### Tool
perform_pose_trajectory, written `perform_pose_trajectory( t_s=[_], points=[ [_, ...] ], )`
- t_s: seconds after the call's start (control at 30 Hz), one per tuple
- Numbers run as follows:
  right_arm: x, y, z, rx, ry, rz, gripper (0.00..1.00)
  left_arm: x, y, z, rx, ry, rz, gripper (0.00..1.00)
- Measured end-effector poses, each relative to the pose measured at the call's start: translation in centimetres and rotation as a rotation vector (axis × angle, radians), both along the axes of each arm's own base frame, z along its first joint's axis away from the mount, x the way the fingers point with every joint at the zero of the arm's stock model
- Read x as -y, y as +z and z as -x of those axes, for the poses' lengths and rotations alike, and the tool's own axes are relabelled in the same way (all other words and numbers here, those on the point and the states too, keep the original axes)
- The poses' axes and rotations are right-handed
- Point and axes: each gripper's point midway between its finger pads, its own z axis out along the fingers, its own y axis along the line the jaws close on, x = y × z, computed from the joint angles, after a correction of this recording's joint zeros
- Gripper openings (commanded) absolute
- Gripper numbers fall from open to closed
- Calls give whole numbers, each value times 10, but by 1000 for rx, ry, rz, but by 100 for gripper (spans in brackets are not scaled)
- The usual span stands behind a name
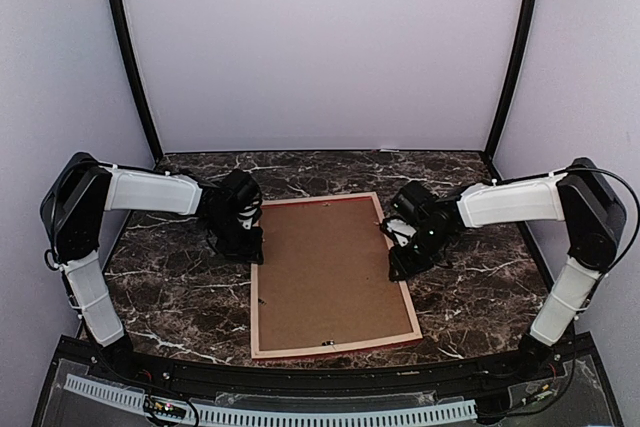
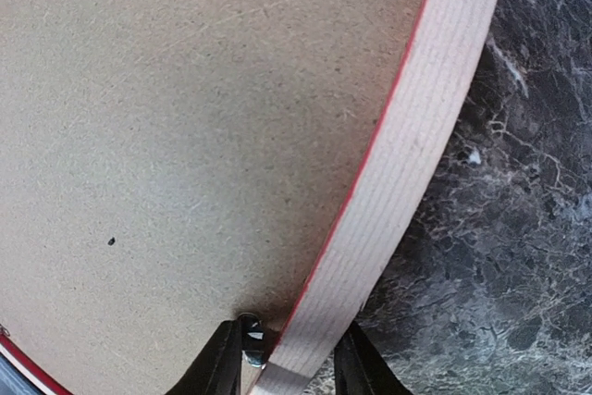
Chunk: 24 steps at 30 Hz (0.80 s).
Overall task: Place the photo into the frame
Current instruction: Press the fastener onto the backboard.
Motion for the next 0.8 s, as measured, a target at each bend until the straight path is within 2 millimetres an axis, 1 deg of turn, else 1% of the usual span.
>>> perform_pose_trajectory(
  t_s=[0.27, 0.4, 0.47, 0.53, 0.7, 0.8],
  points=[
    [3, 0, -1, -17, 7, -12, 26, 0, 0, 0, 0, 0, 0, 30],
    [4, 0, 0, -28, 8, -22, 20, 0, 0, 0, 0, 0, 0, 30],
    [5, 1, -1, -31, -2, -25, 19, 0, 0, 0, -1, 0, 1, 30],
    [7, 1, -4, -31, -9, -29, 22, 1, 0, 0, 1, -1, 4, 30],
    [10, 3, -8, -42, -21, -59, 41, 4, 0, -1, 5, -6, 11, 30],
    [11, 9, -12, -39, -31, -86, 47, 4, 0, -1, 5, -6, 11, 30]
  ],
)
